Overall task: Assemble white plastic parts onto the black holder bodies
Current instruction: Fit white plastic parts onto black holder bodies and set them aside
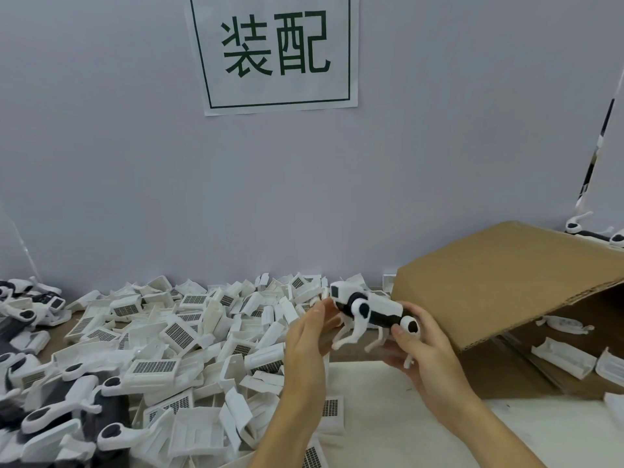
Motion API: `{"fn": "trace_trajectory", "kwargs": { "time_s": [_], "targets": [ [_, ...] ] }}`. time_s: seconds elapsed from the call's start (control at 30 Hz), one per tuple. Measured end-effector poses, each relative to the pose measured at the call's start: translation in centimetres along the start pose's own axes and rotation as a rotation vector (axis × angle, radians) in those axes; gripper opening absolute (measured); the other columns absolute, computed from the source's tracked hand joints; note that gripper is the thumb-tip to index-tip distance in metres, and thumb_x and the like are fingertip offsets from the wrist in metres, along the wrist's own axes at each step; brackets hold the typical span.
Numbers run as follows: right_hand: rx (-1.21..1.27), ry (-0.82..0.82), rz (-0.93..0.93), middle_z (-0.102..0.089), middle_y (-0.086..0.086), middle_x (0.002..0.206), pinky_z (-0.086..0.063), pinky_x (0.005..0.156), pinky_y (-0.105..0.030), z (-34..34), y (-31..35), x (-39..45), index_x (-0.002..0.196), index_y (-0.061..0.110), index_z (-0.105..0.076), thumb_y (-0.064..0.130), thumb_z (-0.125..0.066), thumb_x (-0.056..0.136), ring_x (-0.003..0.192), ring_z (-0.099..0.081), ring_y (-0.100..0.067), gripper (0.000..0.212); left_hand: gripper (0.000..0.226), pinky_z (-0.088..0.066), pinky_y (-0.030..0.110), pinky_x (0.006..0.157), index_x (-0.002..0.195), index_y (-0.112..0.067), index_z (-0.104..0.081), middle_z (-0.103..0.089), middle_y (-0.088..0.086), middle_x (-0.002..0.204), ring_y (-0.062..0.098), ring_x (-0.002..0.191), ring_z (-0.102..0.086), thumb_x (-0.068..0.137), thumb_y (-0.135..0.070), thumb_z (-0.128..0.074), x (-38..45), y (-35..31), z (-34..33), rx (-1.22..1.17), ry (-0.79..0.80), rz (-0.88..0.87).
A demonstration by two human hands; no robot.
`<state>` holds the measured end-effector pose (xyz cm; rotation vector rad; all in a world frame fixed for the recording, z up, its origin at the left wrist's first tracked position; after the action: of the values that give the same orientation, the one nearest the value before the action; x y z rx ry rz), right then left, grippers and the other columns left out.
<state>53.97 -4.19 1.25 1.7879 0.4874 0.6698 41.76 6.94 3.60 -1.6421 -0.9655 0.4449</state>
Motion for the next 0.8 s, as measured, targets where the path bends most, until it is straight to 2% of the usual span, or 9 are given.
{"fn": "trace_trajectory", "kwargs": {
  "time_s": [0.1,0.17,0.23,0.33,0.43,0.5,0.6,0.67,0.8],
  "targets": [
    [-0.191,-0.08,0.182,-0.067,0.002,0.121,-0.058,0.089,-0.043,-0.3,0.2,-0.2,0.121,0.036,-0.06,0.004,-0.067,0.093,0.113,-0.065,-0.022,0.044,0.034,-0.051,0.029,0.086,0.084,-0.035,-0.079,-0.076,-0.015,0.087,0.0,0.085,-0.07,0.085,-0.057,-0.053,-0.2,-0.1,-0.1,0.056,0.034,0.001],
    [-0.292,-0.083,0.286,-0.066,0.009,0.118,-0.058,0.087,-0.035,-0.6,0.4,-0.5,0.12,0.04,-0.057,0.003,-0.073,0.088,0.113,-0.063,-0.012,0.052,0.027,-0.049,0.02,0.077,0.087,-0.032,-0.076,-0.071,-0.022,0.079,-0.008,0.075,-0.065,0.089,-0.051,-0.057,-0.2,-0.1,-0.1,0.101,0.052,-0.017],
    [-0.364,-0.072,0.358,-0.066,0.014,0.113,-0.056,0.08,-0.022,-0.8,0.4,-0.6,0.12,0.04,-0.056,0.003,-0.075,0.086,0.109,-0.063,-0.006,0.054,0.017,-0.049,0.01,0.066,0.097,-0.028,-0.071,-0.072,-0.025,0.082,-0.013,0.076,-0.064,0.098,-0.038,-0.057,-0.1,-0.1,-0.1,0.091,0.056,-0.027],
    [-0.464,-0.045,0.414,-0.068,0.015,0.108,-0.049,0.072,-0.008,-0.7,0.5,-0.7,0.12,0.033,-0.057,0.005,-0.076,0.085,0.102,-0.064,0.001,0.049,0.012,-0.044,0.001,0.055,0.103,-0.034,-0.066,-0.069,-0.035,0.078,-0.021,0.072,-0.061,0.101,-0.033,-0.055,-0.2,-0.2,0.1,0.06,0.064,-0.018],
    [-0.532,-0.02,0.443,-0.072,0.016,0.091,-0.048,0.066,-0.005,-0.5,0.7,-0.6,0.112,0.028,-0.06,0.012,-0.075,0.088,0.081,-0.069,0.005,0.033,0.024,-0.052,0.013,0.065,0.096,-0.035,-0.075,-0.076,-0.019,0.092,-0.005,0.084,-0.07,0.093,-0.048,-0.056,0.0,-0.3,0.3,0.045,0.025,0.0],
    [-0.571,-0.066,0.428,-0.071,0.017,0.084,-0.048,0.062,-0.009,-0.5,0.8,-0.5,0.103,0.029,-0.062,0.022,-0.073,0.09,0.073,-0.068,0.0,0.019,0.03,-0.053,0.02,0.067,0.097,-0.036,-0.078,-0.077,-0.009,0.098,0.005,0.087,-0.073,0.082,-0.054,-0.06,0.0,-0.2,0.4,0.003,0.0,0.008],
    [-0.58,-0.113,0.29,-0.071,0.009,0.077,-0.055,0.064,-0.029,-0.4,0.7,-0.3,0.091,0.026,-0.066,0.03,-0.067,0.094,0.068,-0.067,-0.011,0.005,0.037,-0.053,0.032,0.078,0.104,-0.037,-0.078,-0.076,-0.012,0.102,0.004,0.091,-0.071,0.078,-0.06,-0.065,0.0,0.1,0.5,0.006,-0.011,0.007],
    [-0.535,-0.045,0.084,-0.072,-0.002,0.073,-0.057,0.065,-0.041,-0.1,0.4,-0.1,0.09,0.015,-0.069,0.035,-0.06,0.098,0.067,-0.072,-0.021,0.023,0.039,-0.053,0.041,0.09,0.107,-0.036,-0.077,-0.075,-0.01,0.108,0.009,0.099,-0.071,0.079,-0.061,-0.069,0.0,0.3,0.5,0.04,-0.004,0.012],
    [-0.281,0.123,-0.345,-0.071,-0.018,0.072,-0.053,0.054,-0.029,-0.7,0.1,-0.3,0.091,0.002,-0.069,0.043,-0.048,0.103,0.064,-0.072,-0.034,0.048,0.052,-0.051,0.042,0.099,0.121,-0.03,-0.071,-0.075,-0.012,0.114,0.014,0.112,-0.068,0.074,-0.053,-0.068,0.0,0.9,0.2,0.062,0.055,0.04]
  ]
}}
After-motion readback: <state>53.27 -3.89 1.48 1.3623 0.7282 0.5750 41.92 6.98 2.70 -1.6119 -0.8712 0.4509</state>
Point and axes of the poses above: each hand's wrist, its own x-axis towards the middle knuckle, its own z-axis out of the back of the hand, y = z × x, the point moved 1 cm from there along x, towards the middle knuckle
